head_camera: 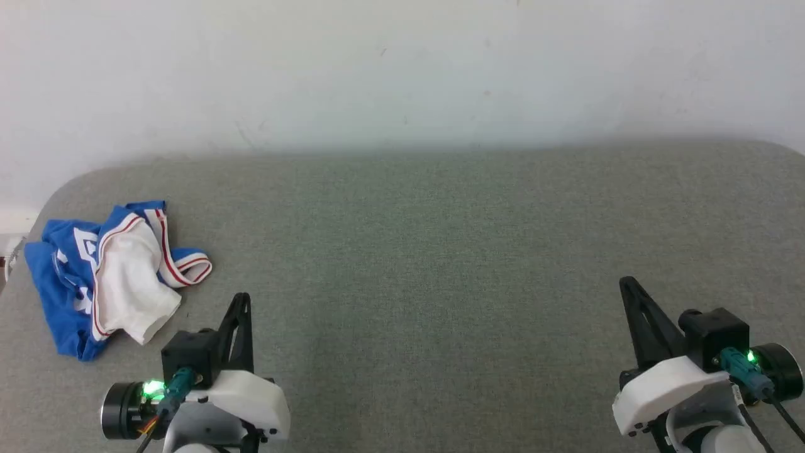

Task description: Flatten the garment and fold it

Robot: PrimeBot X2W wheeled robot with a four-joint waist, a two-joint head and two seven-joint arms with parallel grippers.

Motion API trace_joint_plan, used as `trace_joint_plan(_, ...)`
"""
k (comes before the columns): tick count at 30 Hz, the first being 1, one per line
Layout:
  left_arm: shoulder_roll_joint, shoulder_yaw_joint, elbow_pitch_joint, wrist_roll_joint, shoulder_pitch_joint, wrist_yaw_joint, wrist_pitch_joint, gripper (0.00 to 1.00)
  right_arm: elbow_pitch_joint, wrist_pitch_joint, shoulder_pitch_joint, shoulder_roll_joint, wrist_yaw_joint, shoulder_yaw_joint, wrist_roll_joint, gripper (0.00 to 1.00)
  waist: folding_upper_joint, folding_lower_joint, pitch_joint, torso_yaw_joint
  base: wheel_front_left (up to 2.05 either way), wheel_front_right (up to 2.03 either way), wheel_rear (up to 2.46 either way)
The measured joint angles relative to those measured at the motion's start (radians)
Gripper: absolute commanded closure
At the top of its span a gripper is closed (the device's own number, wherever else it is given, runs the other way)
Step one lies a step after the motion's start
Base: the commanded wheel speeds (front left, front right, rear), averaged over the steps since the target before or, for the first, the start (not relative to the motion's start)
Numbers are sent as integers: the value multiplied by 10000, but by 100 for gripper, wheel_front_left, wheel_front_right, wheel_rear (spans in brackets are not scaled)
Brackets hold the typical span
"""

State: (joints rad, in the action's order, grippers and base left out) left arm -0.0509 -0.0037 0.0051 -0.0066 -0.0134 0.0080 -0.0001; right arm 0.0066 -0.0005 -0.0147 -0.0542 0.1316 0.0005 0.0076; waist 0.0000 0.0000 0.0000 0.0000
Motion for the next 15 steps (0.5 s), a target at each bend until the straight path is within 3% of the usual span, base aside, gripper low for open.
trace_joint_plan(15, 0, 0, 0, 0, 0, 0, 0, 100, 0, 0, 0, 0, 0, 0, 0, 100, 0, 0, 0, 0, 0, 0, 0)
